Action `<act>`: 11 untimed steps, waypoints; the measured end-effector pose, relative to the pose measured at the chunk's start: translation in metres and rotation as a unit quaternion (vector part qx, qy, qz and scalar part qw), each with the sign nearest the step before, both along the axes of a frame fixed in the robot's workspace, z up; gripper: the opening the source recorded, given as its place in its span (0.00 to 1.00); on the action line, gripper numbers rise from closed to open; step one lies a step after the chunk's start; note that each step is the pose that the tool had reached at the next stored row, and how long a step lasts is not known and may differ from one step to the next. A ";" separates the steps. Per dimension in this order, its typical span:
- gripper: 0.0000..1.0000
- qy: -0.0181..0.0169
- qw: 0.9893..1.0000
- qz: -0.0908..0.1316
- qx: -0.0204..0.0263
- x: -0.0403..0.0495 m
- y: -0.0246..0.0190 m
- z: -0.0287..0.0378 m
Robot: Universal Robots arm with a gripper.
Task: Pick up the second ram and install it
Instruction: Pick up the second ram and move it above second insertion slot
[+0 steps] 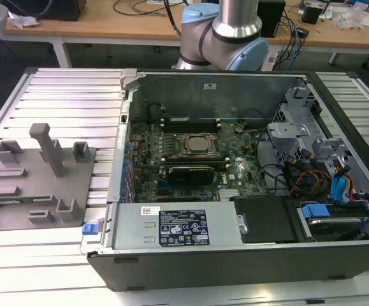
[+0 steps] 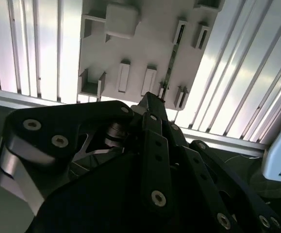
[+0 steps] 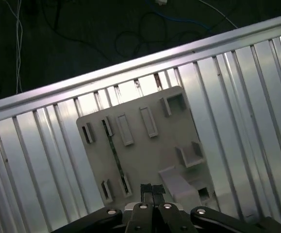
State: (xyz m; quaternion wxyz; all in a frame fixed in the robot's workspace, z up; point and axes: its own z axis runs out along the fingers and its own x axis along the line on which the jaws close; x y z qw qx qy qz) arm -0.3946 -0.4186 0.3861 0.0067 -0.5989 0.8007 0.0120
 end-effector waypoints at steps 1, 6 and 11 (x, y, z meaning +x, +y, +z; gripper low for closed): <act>0.11 0.000 1.000 0.007 0.000 0.0000 0.0000 0.0000; 0.11 0.000 0.999 0.053 0.000 0.0000 0.0000 0.0000; 0.11 0.000 0.996 0.089 0.000 0.0000 0.0000 0.0000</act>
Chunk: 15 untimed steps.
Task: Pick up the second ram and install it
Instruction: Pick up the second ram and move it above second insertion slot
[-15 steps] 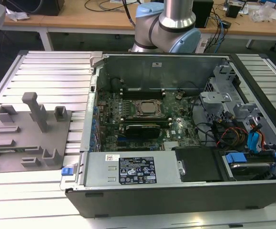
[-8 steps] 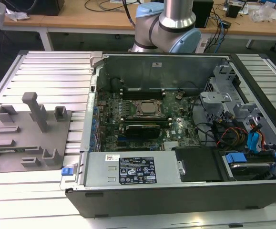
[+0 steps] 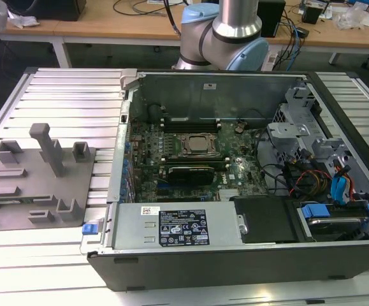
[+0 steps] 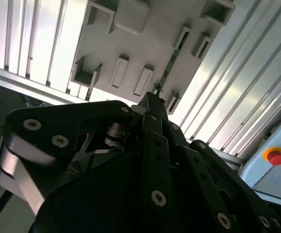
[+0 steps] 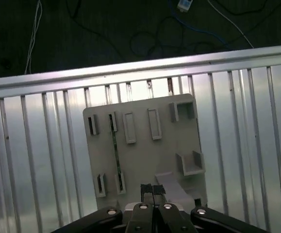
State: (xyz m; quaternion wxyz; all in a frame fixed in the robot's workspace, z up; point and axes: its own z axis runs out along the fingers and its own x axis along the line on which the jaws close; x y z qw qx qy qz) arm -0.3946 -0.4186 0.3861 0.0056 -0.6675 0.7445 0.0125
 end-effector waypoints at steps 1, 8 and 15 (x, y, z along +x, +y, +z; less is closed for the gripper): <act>0.11 0.000 1.000 0.011 0.000 0.0000 0.0000 0.0000; 0.11 0.000 0.999 0.047 0.000 0.0000 0.0000 0.0000; 0.17 0.000 0.999 0.050 0.000 0.0000 0.0000 0.0000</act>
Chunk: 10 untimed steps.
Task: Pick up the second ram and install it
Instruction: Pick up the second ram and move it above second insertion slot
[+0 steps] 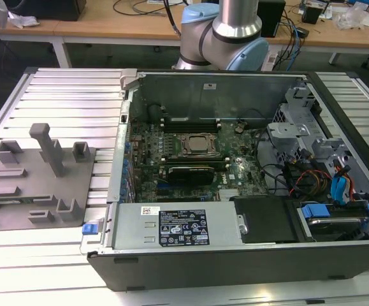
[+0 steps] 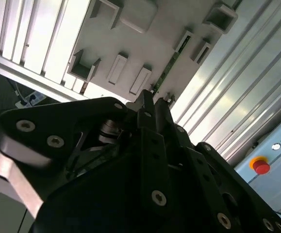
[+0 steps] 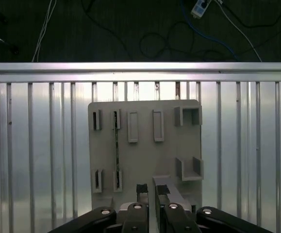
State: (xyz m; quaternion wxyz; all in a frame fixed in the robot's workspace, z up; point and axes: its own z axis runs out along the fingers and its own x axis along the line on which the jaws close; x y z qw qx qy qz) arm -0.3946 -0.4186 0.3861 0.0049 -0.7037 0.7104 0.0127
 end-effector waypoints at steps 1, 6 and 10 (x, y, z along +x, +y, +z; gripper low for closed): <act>0.24 0.000 1.000 0.000 0.000 0.0000 0.0000 0.0000; 0.30 0.000 1.000 0.001 0.000 0.0000 0.0000 0.0000; 0.30 0.000 1.000 0.001 0.000 -0.0003 -0.0014 -0.0010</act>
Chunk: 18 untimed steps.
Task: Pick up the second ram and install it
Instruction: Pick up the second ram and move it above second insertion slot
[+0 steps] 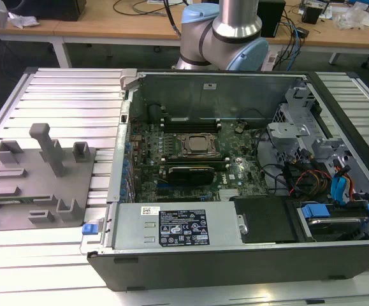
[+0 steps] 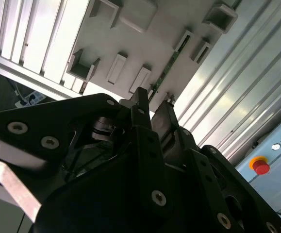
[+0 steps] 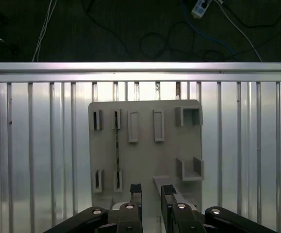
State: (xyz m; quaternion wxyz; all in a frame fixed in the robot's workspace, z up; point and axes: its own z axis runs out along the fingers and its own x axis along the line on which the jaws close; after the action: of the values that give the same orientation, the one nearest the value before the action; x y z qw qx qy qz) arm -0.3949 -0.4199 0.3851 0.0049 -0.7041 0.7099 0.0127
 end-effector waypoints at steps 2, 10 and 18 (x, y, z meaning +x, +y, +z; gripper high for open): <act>0.30 0.000 1.000 0.000 0.000 -0.0006 -0.0013 -0.0015; 0.30 0.000 1.000 0.000 0.000 -0.0007 -0.0025 -0.0082; 0.30 0.000 1.000 0.000 0.000 -0.0007 -0.0035 -0.0163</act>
State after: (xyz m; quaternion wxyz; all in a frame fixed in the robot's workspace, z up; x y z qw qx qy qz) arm -0.3956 -0.4234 0.3687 0.0049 -0.7041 0.7100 0.0127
